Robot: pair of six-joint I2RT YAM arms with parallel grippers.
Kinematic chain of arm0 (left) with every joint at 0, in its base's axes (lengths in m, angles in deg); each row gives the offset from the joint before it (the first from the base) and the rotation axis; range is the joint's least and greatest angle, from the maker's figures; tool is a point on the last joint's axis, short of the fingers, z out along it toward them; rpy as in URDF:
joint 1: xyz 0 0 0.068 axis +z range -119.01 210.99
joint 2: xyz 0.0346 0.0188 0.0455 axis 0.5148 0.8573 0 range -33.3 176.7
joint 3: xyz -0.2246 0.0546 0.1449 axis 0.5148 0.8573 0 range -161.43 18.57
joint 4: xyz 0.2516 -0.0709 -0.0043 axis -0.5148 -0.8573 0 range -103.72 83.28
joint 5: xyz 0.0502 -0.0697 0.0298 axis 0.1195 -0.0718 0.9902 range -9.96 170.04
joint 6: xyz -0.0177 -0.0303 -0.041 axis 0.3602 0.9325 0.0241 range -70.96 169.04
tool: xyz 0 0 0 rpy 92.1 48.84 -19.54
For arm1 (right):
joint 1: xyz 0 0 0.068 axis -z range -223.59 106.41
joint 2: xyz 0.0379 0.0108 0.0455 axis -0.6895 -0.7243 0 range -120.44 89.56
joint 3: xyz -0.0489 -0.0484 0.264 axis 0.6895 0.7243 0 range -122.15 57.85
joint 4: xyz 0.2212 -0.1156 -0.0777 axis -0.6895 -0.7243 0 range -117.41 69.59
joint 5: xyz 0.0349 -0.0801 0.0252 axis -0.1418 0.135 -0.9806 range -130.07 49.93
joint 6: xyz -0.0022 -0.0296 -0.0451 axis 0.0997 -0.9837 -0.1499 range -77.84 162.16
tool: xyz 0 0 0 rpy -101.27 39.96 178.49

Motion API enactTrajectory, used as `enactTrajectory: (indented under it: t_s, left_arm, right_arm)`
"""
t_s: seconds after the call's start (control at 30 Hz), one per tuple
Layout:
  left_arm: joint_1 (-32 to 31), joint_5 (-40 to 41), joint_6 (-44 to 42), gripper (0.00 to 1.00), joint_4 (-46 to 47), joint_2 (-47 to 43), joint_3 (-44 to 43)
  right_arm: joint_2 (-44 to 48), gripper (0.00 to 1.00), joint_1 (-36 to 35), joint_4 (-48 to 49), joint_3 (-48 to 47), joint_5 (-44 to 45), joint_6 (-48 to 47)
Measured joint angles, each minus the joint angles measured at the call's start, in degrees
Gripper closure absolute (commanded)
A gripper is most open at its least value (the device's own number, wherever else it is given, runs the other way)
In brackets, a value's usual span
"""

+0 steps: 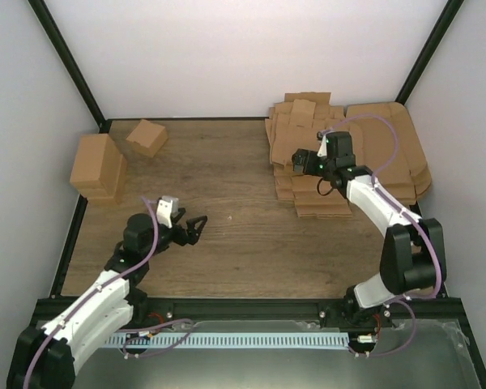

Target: Fold the paper box

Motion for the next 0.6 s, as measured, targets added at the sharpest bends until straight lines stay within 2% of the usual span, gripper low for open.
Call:
enactTrajectory:
  t_s: [0.13, 0.27, 0.4, 0.6]
  left_arm:
    - [-3.5, -2.4, 0.0, 0.00, -0.1, 3.6, -0.5]
    - [-7.7, -2.6, 0.0, 0.00, 0.2, 7.1, -2.0]
    - [-10.4, -2.5, 0.5, 0.00, 1.1, 8.9, -2.9]
    - [-11.1, -1.9, 1.2, 0.00, 1.3, 9.5, -4.4]
  right_arm:
    - [-5.4, 0.00, -0.7, -1.7, -4.6, -0.7, -6.4]
    - [-11.7, 0.13, -3.2, -4.9, -11.8, 1.2, -15.2]
    - [-17.6, 0.14, -4.3, -9.6, -20.0, 1.0, -22.8]
    - [-24.7, 0.34, -5.9, -13.4, -27.0, 0.8, -33.1]
